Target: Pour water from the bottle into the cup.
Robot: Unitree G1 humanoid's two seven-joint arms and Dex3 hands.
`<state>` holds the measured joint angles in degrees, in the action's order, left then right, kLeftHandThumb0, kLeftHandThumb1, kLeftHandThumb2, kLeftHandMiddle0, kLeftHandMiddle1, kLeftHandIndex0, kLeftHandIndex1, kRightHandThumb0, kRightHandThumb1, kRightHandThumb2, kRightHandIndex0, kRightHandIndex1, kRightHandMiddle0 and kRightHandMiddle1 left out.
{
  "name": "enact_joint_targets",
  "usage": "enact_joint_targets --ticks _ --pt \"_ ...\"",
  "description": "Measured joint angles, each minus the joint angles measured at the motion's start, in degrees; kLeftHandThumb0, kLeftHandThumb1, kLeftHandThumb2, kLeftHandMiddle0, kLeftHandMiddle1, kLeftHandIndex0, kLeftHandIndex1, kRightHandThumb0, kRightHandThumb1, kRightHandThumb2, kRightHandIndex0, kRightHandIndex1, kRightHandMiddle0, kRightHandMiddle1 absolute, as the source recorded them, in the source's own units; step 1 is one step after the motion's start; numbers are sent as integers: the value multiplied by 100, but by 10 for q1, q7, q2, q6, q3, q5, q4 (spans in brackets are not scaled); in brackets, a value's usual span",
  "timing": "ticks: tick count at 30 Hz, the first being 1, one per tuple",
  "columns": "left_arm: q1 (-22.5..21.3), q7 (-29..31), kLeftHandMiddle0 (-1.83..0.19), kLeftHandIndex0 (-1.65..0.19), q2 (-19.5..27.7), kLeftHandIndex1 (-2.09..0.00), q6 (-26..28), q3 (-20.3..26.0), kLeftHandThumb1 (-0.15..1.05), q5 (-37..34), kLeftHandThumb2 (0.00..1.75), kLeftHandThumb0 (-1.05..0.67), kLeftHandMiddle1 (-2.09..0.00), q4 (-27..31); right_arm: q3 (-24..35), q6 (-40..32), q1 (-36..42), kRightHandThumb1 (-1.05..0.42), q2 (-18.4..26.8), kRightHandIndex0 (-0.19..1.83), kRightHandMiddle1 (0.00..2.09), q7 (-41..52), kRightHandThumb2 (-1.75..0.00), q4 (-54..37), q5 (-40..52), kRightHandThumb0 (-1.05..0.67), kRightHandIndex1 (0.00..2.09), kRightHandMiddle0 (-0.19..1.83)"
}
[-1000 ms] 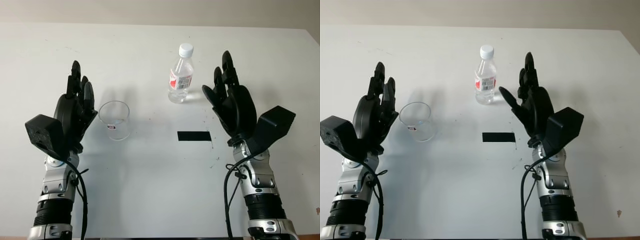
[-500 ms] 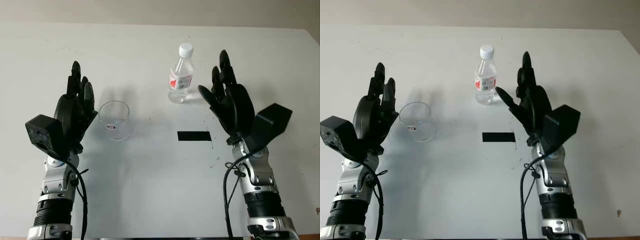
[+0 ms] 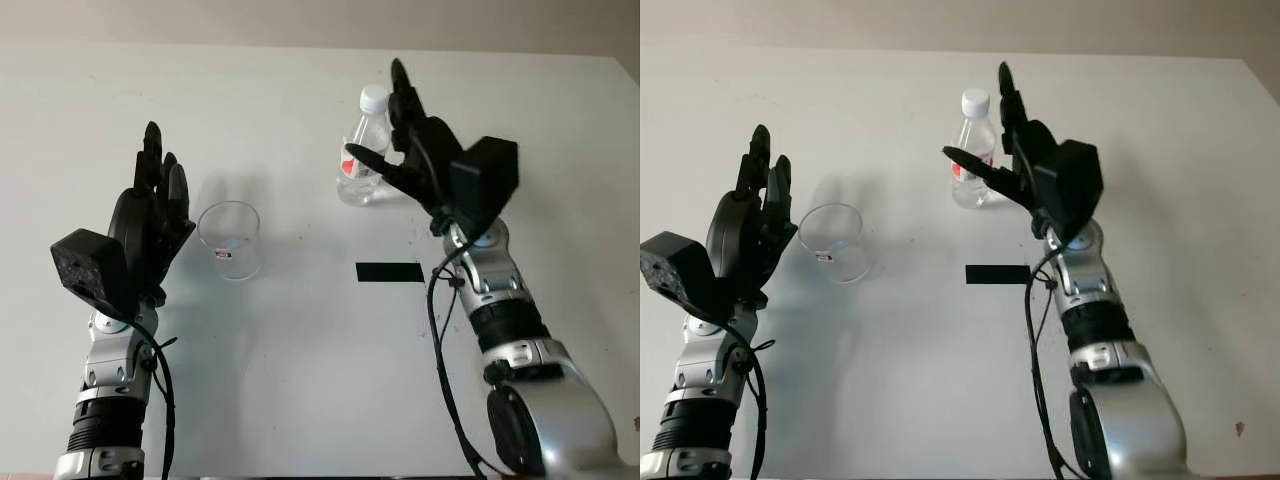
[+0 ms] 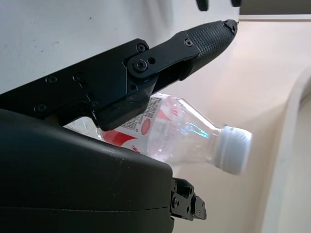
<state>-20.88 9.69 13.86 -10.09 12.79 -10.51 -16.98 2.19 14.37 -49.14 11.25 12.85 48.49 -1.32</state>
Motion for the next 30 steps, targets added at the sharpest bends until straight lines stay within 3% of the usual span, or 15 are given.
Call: enact_joint_targets --ticks 13,17,20,21,22,24,27,29,30 --pt "0 0 10 14 0 -6 0 1 105 -3 67 -74 -6 0 14 12 -62 -94 -17 -19 0 38 -6 138 25 -93 0 -19" --pt "0 -2 10 14 0 -6 0 1 105 -2 67 -74 -6 0 33 15 -76 -91 -33 -19 1 55 -5 163 48 -77 0 -17" --pt "0 -3 10 13 0 -6 0 1 105 -2 67 -74 -6 0 49 28 -77 -90 -51 -6 11 55 -5 167 66 -61 7 2" --pt "0 -4 10 14 0 -6 0 1 105 -2 67 -74 -5 0 52 31 -78 -89 -57 -1 47 55 -5 167 69 -53 32 2" --pt "0 -4 10 14 0 -6 0 1 105 -2 67 -74 -5 0 54 31 -80 -89 -62 -9 89 55 -5 167 73 -49 69 -8" --pt "-2 -4 10 14 0 -5 -2 1 105 -2 68 -73 -5 -3 58 30 -86 -88 -68 -17 151 54 -5 167 77 -41 142 -17" --pt "-3 -6 10 14 0 -5 -3 0 105 0 68 -74 -5 -5 59 30 -101 -88 -69 -18 192 51 -5 169 76 -36 192 -16" --pt "-3 -7 10 13 0 -6 -3 -1 105 0 67 -74 -5 -6 58 31 -108 -88 -69 -12 205 48 -5 172 71 -34 205 -8" --pt "-3 -9 10 13 -1 -6 -3 -1 105 0 67 -74 -5 -6 56 35 -111 -89 -69 3 207 46 -6 176 64 -33 207 6"
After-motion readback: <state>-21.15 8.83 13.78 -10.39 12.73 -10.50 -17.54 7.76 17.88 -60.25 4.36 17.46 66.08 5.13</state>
